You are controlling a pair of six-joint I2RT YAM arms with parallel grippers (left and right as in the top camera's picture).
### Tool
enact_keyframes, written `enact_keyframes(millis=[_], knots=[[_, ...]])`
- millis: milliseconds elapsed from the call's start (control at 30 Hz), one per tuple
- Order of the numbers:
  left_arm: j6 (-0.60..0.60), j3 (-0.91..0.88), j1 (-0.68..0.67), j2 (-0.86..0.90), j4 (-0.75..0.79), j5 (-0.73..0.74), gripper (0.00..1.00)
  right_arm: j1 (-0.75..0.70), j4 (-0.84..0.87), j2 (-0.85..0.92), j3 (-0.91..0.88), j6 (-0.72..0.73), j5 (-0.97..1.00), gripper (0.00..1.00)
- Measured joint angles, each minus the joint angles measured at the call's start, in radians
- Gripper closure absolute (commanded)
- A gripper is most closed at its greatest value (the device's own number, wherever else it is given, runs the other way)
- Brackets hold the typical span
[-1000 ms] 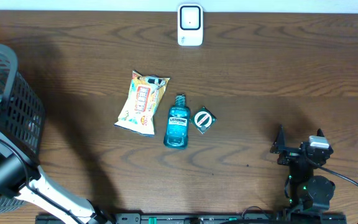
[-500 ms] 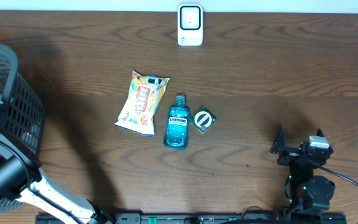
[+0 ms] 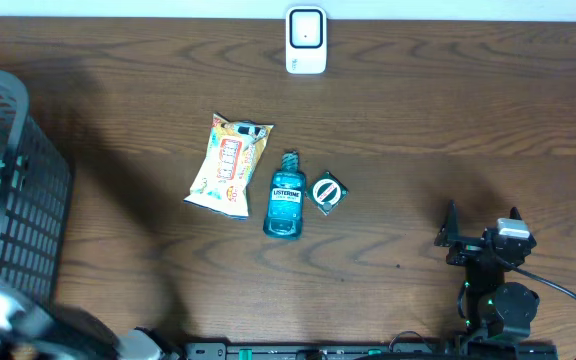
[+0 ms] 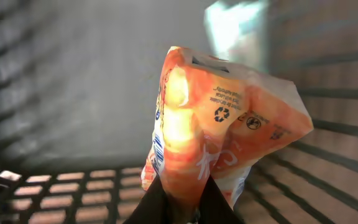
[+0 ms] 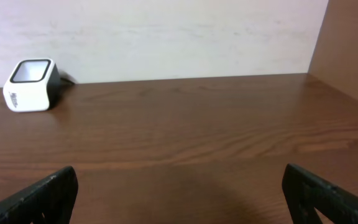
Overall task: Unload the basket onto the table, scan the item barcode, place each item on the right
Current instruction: 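Grasp the small orange box with the left gripper and lift it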
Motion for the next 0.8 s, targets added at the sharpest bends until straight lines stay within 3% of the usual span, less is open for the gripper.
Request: enact_keyframes(millis=[167, 267, 500, 800], knots=[[-0.006, 0.002, -0.027, -0.238, 0.049, 0.148, 0.93, 0.000, 0.000, 0.000, 0.000, 0.000, 0.000, 0.01], [-0.005, 0.002, -0.119, -0.364, 0.056, 0.217, 0.93, 0.000, 0.000, 0.000, 0.000, 0.000, 0.000, 0.01], [0.029, 0.002, -0.484, -0.507, 0.014, 0.278, 0.93, 0.000, 0.000, 0.000, 0.000, 0.000, 0.000, 0.01], [0.038, -0.064, -0.989, -0.439, 0.057, 0.205, 0.93, 0.000, 0.000, 0.000, 0.000, 0.000, 0.000, 0.01]])
